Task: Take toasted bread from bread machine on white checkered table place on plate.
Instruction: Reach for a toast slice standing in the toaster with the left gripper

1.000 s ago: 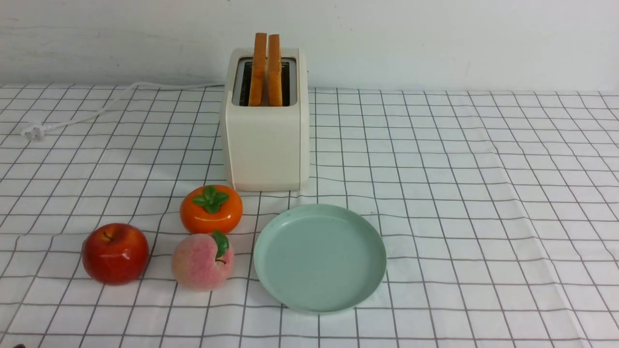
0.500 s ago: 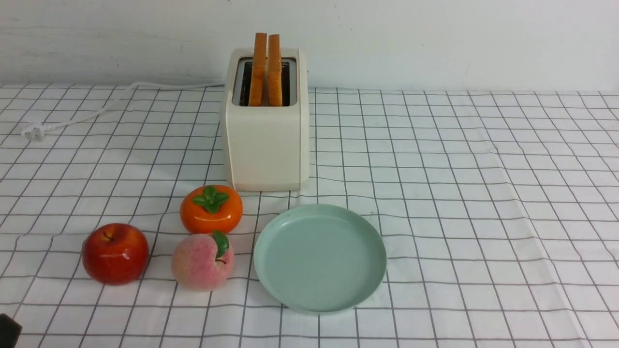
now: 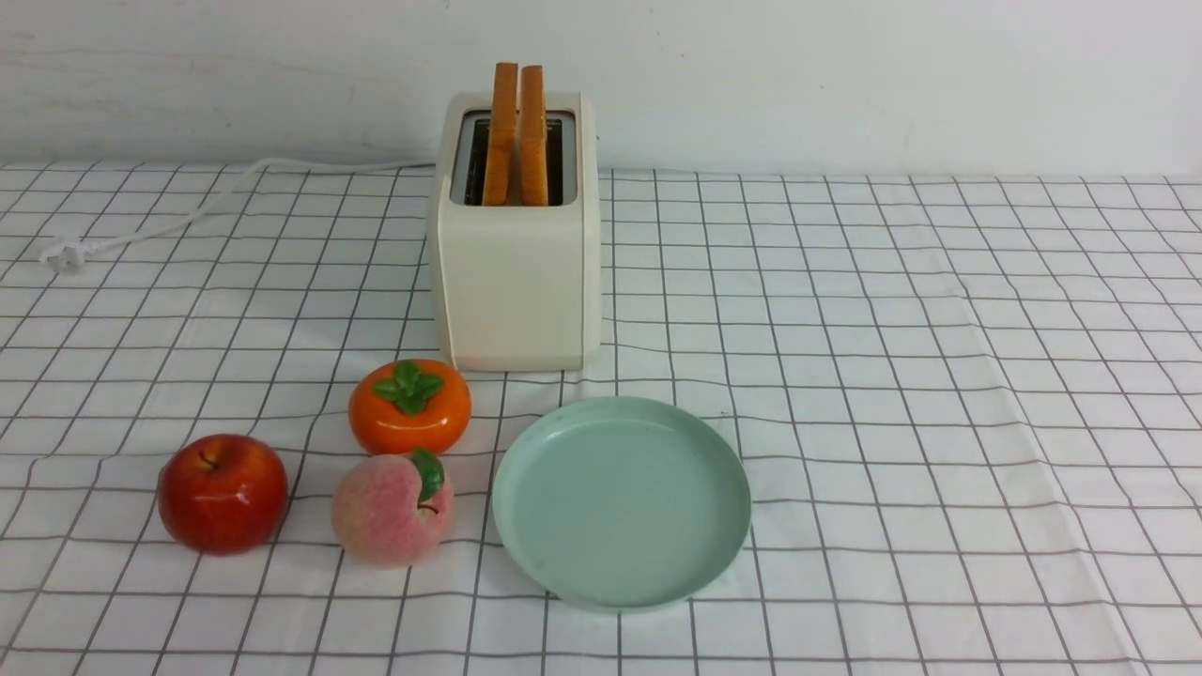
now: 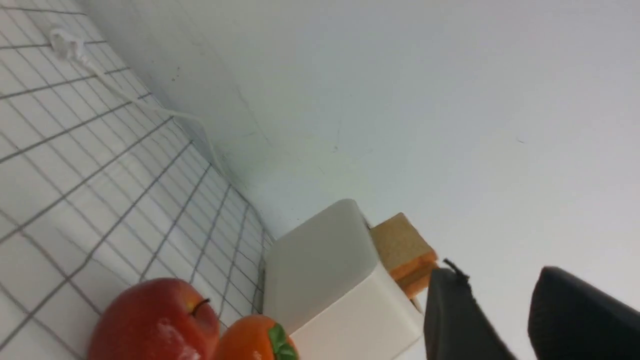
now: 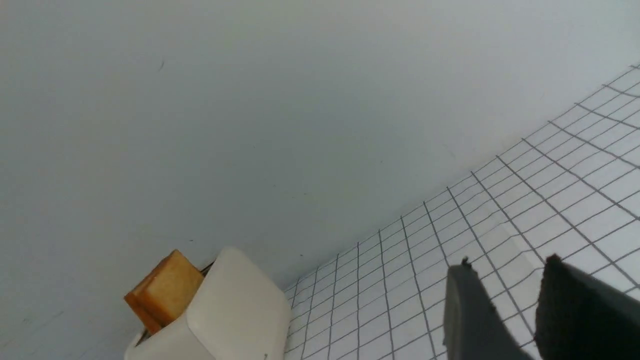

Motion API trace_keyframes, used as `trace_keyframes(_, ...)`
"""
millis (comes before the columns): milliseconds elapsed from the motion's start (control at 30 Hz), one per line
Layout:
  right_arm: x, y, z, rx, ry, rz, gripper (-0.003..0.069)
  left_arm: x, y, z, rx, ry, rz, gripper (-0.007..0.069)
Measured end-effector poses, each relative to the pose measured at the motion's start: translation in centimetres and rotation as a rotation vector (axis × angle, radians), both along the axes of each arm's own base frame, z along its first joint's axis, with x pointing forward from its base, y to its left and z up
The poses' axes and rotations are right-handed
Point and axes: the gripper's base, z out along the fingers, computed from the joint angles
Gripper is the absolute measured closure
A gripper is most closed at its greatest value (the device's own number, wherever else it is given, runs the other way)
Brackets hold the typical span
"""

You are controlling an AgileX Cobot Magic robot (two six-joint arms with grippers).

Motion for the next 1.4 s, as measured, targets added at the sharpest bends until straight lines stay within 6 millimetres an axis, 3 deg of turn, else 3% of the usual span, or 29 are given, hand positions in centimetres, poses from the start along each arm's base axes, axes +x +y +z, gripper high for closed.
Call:
trace_keyframes(33, -0.1, 0.2, 0.8, -0.01, 0.009, 0.024, 0.0473, -0.2, -0.2, 1.2, 0.044, -0.013, -0.011, 0.0444)
trace_keyframes(67, -0.1, 0.2, 1.1, -0.014, 0.015, 0.03, 0.0482, -0.2, -0.2, 1.1, 0.049, -0.006, -0.014, 0.0451)
trace_keyframes(100, -0.3, 0.7, 3.5, -0.087, 0.047, 0.08, 0.0522, -0.3, -0.5, 3.6, 0.142, -0.018, -0.025, 0.051)
trace_keyframes(167, -0.2, 1.1, 6.4, -0.225, 0.101, 0.136, 0.0571, 0.3, -0.8, 6.4, 0.264, 0.009, -0.035, 0.0604)
trace_keyframes(200, 0.0, 1.2, 6.6, -0.241, 0.116, 0.143, 0.058, 0.6, -0.9, 6.6, 0.278, 0.026, -0.039, 0.0612)
trace_keyframes(233, 0.3, 1.6, 8.9, -0.363, 0.162, 0.195, 0.0613, 1.5, -1.0, 8.2, 0.341, 0.054, -0.047, 0.0638)
trace_keyframes(300, 0.9, 2.1, 11.3, -0.495, 0.225, 0.27, 0.0638, 3.0, -1.2, 10.4, 0.433, 0.087, -0.052, 0.0638)
trace_keyframes(433, 2.4, 3.0, 14.7, -0.627, 0.332, 0.385, 0.0647, 7.1, -1.5, 13.0, 0.552, 0.163, -0.065, 0.0638)
trace_keyframes(567, 4.1, 3.5, 16.1, -0.65, 0.383, 0.418, 0.0647, 11.1, -2.6, 14.7, 0.61, 0.236, -0.167, 0.0638)
trace_keyframes(600, 4.6, 3.6, 16.2, -0.653, 0.396, 0.423, 0.0647, 12.6, -3.6, 14.6, 0.644, 0.276, -0.244, 0.0638)
trace_keyframes(633, 4.7, 3.6, 16.4, -0.653, 0.395, 0.423, 0.0647, 12.6, -3.7, 14.8, 0.649, 0.266, -0.248, 0.0638)
trace_keyframes(733, 5.6, 3.9, 16.9, -0.668, 0.404, 0.437, 0.0646, 16.0, -7.2, 14.6, 0.756, 0.299, -0.429, 0.0638)
trace_keyframes(833, 5.9, 4.2, 17.0, -0.671, 0.391, 0.467, 0.0645, 19.6, -9.5, 13.5, 0.808, 0.34, -0.496, 0.0636)
trace_keyframes(867, 5.8, 4.3, 17.0, -0.667, 0.39, 0.47, 0.0645, 19.9, -9.6, 13.5, 0.809, 0.342, -0.498, 0.0636)
trace_keyframes(900, 5.8, 4.4, 17.1, -0.673, 0.374, 0.491, 0.0643, 22.2, -10.4, 12.7, 0.821, 0.371, -0.504, 0.0617)
trace_keyframes(967, 5.7, 4.7, 17.2, -0.676, 0.357, 0.513, 0.0641, 24.6, -11.1, 11.8, 0.829, 0.403, -0.512, 0.0567)
trace_keyframes(1033, 5.7, 4.7, 17.2, -0.68, 0.35, 0.521, 0.064, 25.7, -11.4, 11.3, 0.835, 0.417, -0.517, 0.0535)
trace_keyframes(1233, 5.5, 5.2, 17.4, -0.671, 0.312, 0.568, 0.0636, 31.9, -13.2, 8.8, 0.895, 0.44, -0.514, 0.0313)
trace_keyframes(1400, 5.5, 5.3, 17.6, -0.654, 0.294, 0.571, 0.0627, 35.0, -13.6, 7.6, 0.926, 0.407, -0.436, 0.0269)
